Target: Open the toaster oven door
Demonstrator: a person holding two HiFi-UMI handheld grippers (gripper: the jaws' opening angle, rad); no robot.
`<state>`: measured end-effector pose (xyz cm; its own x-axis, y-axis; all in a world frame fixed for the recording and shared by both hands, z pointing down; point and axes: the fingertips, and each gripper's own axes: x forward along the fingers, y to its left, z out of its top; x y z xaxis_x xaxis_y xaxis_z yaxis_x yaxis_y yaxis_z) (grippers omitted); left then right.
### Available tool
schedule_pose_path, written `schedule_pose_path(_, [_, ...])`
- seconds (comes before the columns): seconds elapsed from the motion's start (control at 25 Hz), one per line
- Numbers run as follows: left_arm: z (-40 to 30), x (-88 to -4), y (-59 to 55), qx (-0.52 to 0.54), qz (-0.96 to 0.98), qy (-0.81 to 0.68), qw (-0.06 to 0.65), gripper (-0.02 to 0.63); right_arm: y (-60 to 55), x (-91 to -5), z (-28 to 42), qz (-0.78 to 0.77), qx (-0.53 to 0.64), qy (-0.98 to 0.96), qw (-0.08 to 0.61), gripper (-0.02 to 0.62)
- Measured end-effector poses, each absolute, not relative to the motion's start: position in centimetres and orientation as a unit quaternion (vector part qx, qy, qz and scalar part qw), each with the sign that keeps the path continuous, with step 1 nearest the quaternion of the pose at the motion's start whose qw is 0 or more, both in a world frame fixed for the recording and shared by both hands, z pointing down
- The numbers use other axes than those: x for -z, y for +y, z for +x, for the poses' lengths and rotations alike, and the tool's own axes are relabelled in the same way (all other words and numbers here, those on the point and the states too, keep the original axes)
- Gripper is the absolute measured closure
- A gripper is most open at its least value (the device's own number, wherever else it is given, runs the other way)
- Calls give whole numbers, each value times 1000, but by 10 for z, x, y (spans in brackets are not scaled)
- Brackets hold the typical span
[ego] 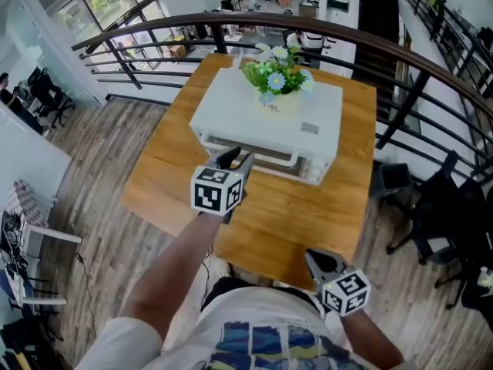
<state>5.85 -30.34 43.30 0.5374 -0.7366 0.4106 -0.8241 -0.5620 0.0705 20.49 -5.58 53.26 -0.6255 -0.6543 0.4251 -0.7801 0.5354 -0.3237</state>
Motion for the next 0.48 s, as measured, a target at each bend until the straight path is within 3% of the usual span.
schedule_pose_path(0.48, [49,-450,-334,-200,848,-469,142,480,-56,-524,220,419,-242,-865,133,594])
